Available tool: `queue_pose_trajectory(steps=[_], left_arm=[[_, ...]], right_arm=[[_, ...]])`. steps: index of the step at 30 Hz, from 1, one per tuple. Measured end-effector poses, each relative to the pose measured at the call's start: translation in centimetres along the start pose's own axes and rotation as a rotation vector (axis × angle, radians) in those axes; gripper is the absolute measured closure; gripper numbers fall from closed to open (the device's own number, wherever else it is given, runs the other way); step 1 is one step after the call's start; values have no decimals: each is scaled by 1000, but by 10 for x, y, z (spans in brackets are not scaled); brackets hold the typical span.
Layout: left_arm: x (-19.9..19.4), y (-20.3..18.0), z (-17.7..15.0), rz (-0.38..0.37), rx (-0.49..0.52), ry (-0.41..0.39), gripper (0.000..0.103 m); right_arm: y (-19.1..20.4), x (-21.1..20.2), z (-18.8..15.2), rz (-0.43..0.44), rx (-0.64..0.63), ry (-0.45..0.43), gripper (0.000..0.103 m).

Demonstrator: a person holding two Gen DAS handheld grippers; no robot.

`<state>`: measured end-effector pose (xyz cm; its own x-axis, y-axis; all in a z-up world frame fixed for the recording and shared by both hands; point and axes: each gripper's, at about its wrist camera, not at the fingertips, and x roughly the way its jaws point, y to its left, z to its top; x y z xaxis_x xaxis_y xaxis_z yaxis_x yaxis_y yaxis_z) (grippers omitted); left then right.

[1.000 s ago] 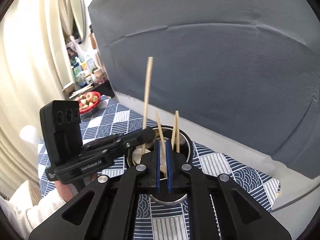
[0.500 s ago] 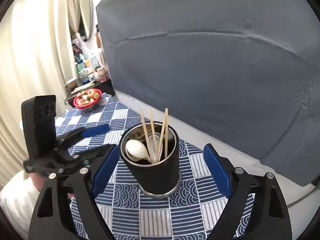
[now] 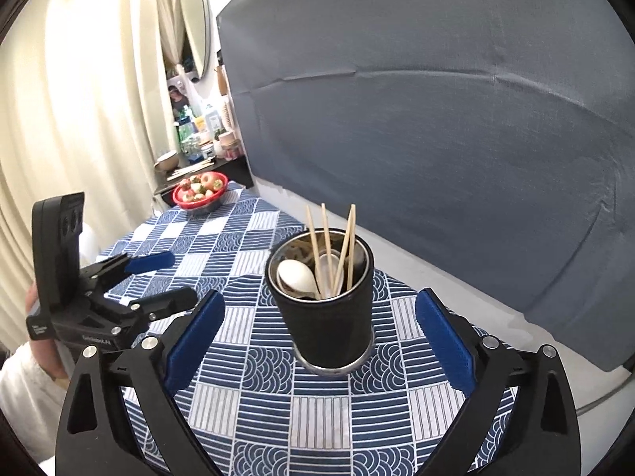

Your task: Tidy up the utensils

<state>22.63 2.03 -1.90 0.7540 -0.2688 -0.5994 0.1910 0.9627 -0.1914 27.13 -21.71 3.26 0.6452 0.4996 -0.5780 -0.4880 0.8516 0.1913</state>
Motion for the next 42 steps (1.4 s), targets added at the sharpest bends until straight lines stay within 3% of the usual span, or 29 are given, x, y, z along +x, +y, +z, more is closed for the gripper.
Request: queue_pose_trajectory(steps=[4, 8, 12, 15, 21, 29, 35, 42], left_arm=[[-15, -10, -12, 104, -3, 24, 6], [-40, -17, -23, 75, -67, 21, 6], [-59, -26, -35, 202, -129, 31, 6], [-70, -34, -51, 179, -156, 73, 6], [-93, -57, -80, 239, -117, 128, 6], [-118, -77, -98, 272, -146, 190, 6], [-132, -86, -102, 314, -134, 189, 6], [-140, -89, -107, 307, -159, 194, 6]], right_arm=[[4, -10, -6, -12, -11, -3, 9], [9, -22, -19, -17, -8, 15, 8], [13, -33, -37, -38, 30, 46, 8], [15, -40, -58, -48, 91, 68, 8], [19, -62, -95, -101, 150, 100, 8], [29, -95, -129, -133, 191, 172, 8], [39, -112, -137, -187, 151, 161, 8], [39, -122, -139, -196, 172, 146, 8]])
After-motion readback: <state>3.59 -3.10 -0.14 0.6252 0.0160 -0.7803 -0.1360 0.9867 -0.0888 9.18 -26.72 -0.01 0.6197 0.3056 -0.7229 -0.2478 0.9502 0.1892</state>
